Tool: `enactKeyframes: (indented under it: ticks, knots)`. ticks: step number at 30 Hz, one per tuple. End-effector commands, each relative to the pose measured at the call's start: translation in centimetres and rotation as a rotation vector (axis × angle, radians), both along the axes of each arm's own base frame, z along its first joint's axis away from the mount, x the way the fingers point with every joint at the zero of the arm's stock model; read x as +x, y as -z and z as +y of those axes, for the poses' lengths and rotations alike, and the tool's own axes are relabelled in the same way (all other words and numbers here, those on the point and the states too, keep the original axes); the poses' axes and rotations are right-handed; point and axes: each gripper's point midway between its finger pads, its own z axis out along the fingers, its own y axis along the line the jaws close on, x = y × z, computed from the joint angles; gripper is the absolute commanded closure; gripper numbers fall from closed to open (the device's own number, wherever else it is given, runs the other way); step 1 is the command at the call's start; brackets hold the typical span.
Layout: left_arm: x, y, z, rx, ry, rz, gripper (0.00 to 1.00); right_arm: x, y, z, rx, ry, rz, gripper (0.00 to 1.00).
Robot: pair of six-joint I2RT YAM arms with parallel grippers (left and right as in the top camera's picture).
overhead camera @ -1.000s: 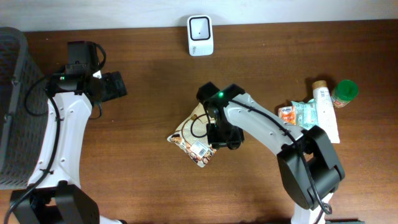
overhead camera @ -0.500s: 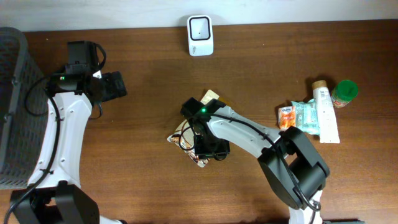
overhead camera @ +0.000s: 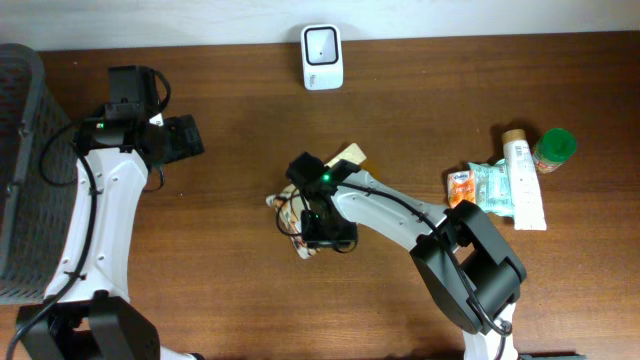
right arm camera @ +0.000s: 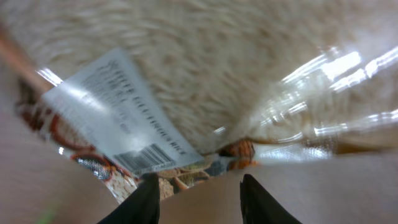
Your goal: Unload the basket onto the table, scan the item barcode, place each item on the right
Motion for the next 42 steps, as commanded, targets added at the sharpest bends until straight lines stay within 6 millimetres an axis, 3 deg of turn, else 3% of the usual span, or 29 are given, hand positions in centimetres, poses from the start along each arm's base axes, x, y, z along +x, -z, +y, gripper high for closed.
enactKeyframes:
  ticks: [1, 4, 7, 10, 13, 16, 18, 19, 22, 26, 30, 38, 42]
  knots:
    - [0.3, -0.7, 0.2, 0.017, 0.012, -0.016, 0.01, 3.0, 0.8, 1.9, 0.062, 0.008, -0.117, 0.63]
    - [0.3, -0.7, 0.2, 0.017, 0.012, -0.016, 0.01, 6.4, 0.2, 2.9, 0.089, 0.024, -0.276, 0.62]
    - [0.3, -0.7, 0.2, 0.017, 0.012, -0.016, 0.01, 7.7, -0.8, 2.5, 0.103, 0.049, -0.291, 0.6]
    - [0.3, -0.7, 0.2, 0.017, 0.012, -0.016, 0.01, 9.9, -3.8, 1.3, 0.127, 0.009, -0.323, 0.6]
    - [0.3, -0.7, 0.2, 0.017, 0.012, -0.016, 0.01, 13.9, -8.2, -0.2, 0.167, -0.046, -0.43, 0.51]
    - [0.3, -0.7, 0.2, 0.017, 0.012, -0.016, 0.01, 17.0, -10.2, -2.1, 0.17, -0.08, -0.521, 0.46]
    - [0.3, -0.7, 0.2, 0.017, 0.012, -0.016, 0.01, 19.1, -10.2, -3.9, 0.166, -0.067, -0.568, 0.45]
    - [0.3, -0.7, 0.2, 0.017, 0.012, -0.016, 0.01, 20.8, -9.6, -5.0, 0.164, -0.047, -0.596, 0.45]
    - [0.3, -0.7, 0.2, 0.017, 0.012, -0.016, 0.01, 23.2, -6.9, -7.2, 0.152, 0.007, -0.597, 0.45]
    - [0.3, -0.7, 0.2, 0.017, 0.012, -0.016, 0.01, 23.9, -4.6, -9.1, 0.142, 0.044, -0.562, 0.46]
    - [0.3, -0.7, 0.2, 0.017, 0.012, -0.016, 0.01, 24.0, -4.1, -10.1, 0.121, 0.019, -0.557, 0.45]
    - [0.3, -0.7, 0.2, 0.017, 0.012, -0.016, 0.01, 19.3, -1.9, -11.4, 0.075, 0.008, -0.346, 0.44]
    - [0.3, -0.7, 0.2, 0.017, 0.012, -0.016, 0.01, 18.4, -0.7, -11.5, 0.069, 0.007, -0.305, 0.42]
